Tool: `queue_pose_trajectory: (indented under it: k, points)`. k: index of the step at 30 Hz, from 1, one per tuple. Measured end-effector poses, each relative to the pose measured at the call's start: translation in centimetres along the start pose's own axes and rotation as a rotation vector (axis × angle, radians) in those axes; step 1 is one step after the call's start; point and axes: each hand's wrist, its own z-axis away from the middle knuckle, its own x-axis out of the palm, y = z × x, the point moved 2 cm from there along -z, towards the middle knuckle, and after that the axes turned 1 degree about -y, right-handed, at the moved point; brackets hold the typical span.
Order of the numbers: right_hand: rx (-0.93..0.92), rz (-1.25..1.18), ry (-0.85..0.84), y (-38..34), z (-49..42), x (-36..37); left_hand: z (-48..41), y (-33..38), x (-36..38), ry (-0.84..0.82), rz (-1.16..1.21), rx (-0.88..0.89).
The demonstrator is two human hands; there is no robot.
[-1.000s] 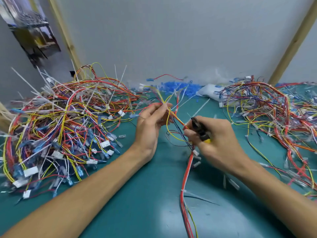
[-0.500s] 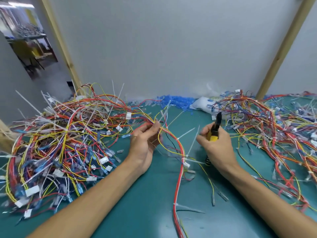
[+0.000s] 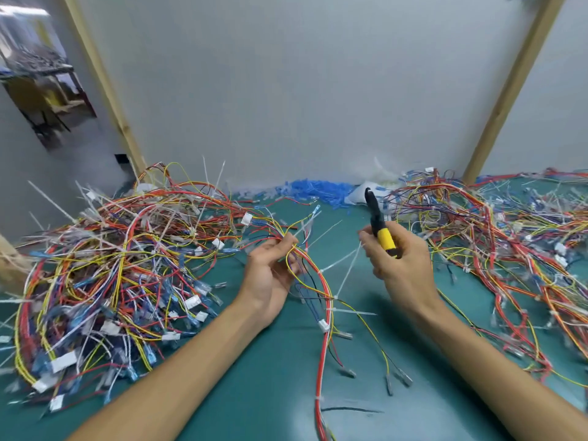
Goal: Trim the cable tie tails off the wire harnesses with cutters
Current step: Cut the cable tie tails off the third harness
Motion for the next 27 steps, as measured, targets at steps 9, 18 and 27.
queue_pose_trajectory:
  k: [9, 18, 27]
  points:
    - [-0.227, 0.18, 0.037, -3.7, -0.3, -2.2, -0.2, 0.5, 0.0, -0.125, 0.052, 0.071]
    - [-0.056, 0.591, -0.424, -3.7, -0.1, -2.1, -0.5, -1.6, 0.1, -0.042, -0.098, 0.207]
    - [-0.066, 0.729, -0.458, -2.2, 1.0, 0.1, 0.3, -1.7, 0.2, -0.082, -0.152, 0.279]
